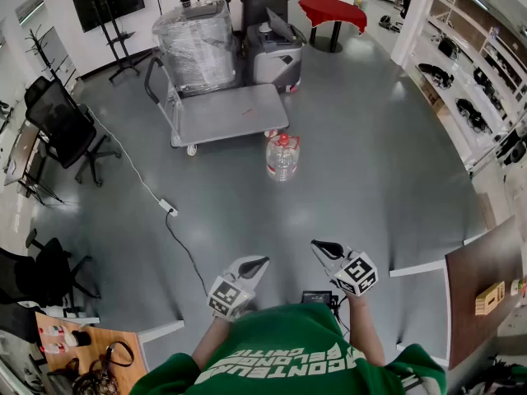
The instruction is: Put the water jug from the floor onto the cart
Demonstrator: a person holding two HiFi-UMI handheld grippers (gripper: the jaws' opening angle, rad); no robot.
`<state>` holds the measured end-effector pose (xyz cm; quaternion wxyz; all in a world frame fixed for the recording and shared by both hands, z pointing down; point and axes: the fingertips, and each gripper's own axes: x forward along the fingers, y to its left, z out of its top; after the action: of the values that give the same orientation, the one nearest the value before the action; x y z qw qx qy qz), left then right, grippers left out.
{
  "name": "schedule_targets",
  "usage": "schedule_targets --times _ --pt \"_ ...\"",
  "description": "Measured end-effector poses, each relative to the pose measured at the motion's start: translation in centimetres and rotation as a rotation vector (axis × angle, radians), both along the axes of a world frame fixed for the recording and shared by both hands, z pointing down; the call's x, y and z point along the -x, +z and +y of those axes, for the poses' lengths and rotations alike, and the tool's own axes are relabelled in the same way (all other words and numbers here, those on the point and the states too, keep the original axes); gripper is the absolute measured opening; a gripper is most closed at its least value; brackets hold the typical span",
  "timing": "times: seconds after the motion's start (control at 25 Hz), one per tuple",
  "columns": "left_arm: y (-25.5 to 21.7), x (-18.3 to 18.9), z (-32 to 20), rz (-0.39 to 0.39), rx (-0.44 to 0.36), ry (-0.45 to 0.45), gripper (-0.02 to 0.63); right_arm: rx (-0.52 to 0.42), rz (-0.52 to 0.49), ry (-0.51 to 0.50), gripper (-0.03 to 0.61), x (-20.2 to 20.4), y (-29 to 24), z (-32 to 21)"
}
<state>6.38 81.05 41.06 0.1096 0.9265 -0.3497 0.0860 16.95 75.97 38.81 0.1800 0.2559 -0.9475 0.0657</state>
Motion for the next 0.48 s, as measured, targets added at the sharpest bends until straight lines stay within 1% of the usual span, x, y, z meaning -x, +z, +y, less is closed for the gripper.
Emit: schedule_targets --times 0.12,0.24,0.36,0.48 --pt "-0.8 -4.3 -0.4 -0.004 -0.012 0.052 0.012 0.034 -0.036 -0.014 -0.011 -2.5 0.2 -0.2" --pt "-1.3 -8.1 -0.4 -0.003 -0.016 0.094 0.012 0.04 -0.039 -0.009 -0.01 -5.1 0.3 -0.5" --pt "-0.9 -10.1 -0.2 -0.015 -0.003 0.112 0.012 0.038 -0.05 -0.006 -0.01 -6.6 0.3 -0.6" --pt "-0.5 -11.4 -0.1 -0.023 0.005 0.109 0.012 0.036 -0.058 -0.005 -0.011 -8.2 0.5 -0.4"
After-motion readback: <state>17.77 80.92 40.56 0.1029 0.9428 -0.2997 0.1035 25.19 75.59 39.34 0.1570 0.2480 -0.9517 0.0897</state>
